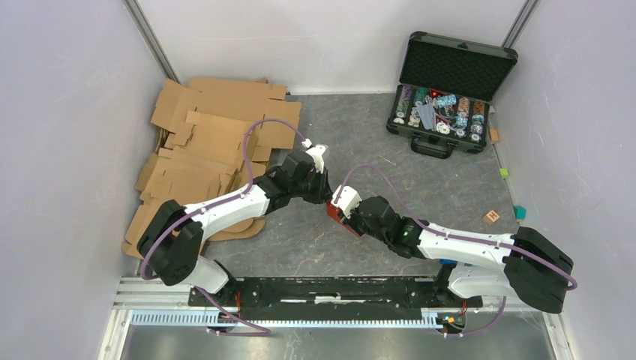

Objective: Fold the paper box

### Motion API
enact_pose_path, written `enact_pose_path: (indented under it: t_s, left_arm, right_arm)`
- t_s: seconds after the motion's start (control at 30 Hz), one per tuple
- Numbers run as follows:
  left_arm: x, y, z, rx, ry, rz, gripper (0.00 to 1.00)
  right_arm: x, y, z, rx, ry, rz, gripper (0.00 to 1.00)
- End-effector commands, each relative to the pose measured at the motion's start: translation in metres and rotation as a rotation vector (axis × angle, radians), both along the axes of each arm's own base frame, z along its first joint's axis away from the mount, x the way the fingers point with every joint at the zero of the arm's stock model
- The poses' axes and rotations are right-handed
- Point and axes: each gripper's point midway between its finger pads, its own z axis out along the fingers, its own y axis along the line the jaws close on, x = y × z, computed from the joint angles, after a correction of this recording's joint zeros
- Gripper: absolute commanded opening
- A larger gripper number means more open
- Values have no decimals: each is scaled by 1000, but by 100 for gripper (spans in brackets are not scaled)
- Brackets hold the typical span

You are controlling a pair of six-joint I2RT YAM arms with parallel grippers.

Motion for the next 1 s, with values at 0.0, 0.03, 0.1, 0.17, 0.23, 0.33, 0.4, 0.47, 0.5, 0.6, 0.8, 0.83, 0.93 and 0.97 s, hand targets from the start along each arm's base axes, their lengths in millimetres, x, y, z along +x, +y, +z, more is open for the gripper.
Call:
enact_pose_path:
  t_s: [0.0, 0.03, 0.1, 0.17, 0.23, 0.33, 0.4, 0.47, 0.5, 0.6, 0.8, 0.83, 0.93, 0.97]
  left_arm:
    - [-9, 16, -20, 41, 32, 38, 24]
    - [-10, 18, -23, 39, 31, 44, 25]
    - [-11, 20, -28, 36, 31, 54, 25]
    - [-12, 21, -32, 38, 32, 62, 25]
    - [-11, 24, -37, 51, 35, 70, 26]
    - [-11, 25, -42, 63, 42, 76, 27]
    - [-10, 25, -45, 65, 45, 80, 28]
    - [-10, 26, -48, 71, 50, 86, 29]
    - [-10, 26, -50, 75, 54, 91, 30]
    - [-10, 27, -52, 70, 59, 103, 31]
    - [-11, 26, -55, 52, 66, 122, 36]
    - [-10, 26, -54, 50, 65, 123, 36]
    - [-8, 25, -48, 42, 55, 125, 40]
    - [-7, 24, -44, 41, 48, 125, 41]
  right_arm:
    - [-4, -18, -24, -102, 50, -41, 29]
    - [-4, -18, -25, -104, 52, -42, 29]
    - [-4, -19, -25, -101, 53, -47, 31]
    - [-4, -18, -25, -100, 55, -48, 33]
    - [-4, -18, -25, -99, 57, -51, 34]
    - [-4, -18, -25, -95, 58, -50, 37]
    - [-4, -17, -25, -93, 58, -48, 41]
    - [-5, -16, -25, -92, 59, -45, 44]
    - [-5, -16, -24, -87, 61, -42, 46]
    - [-6, -15, -24, -81, 65, -39, 48]
    - [-6, -14, -23, -62, 74, -43, 50]
    - [-5, -14, -23, -60, 76, -44, 50]
    - [-6, -11, -23, -48, 90, -33, 44]
    - [-6, -11, -23, -43, 94, -30, 43]
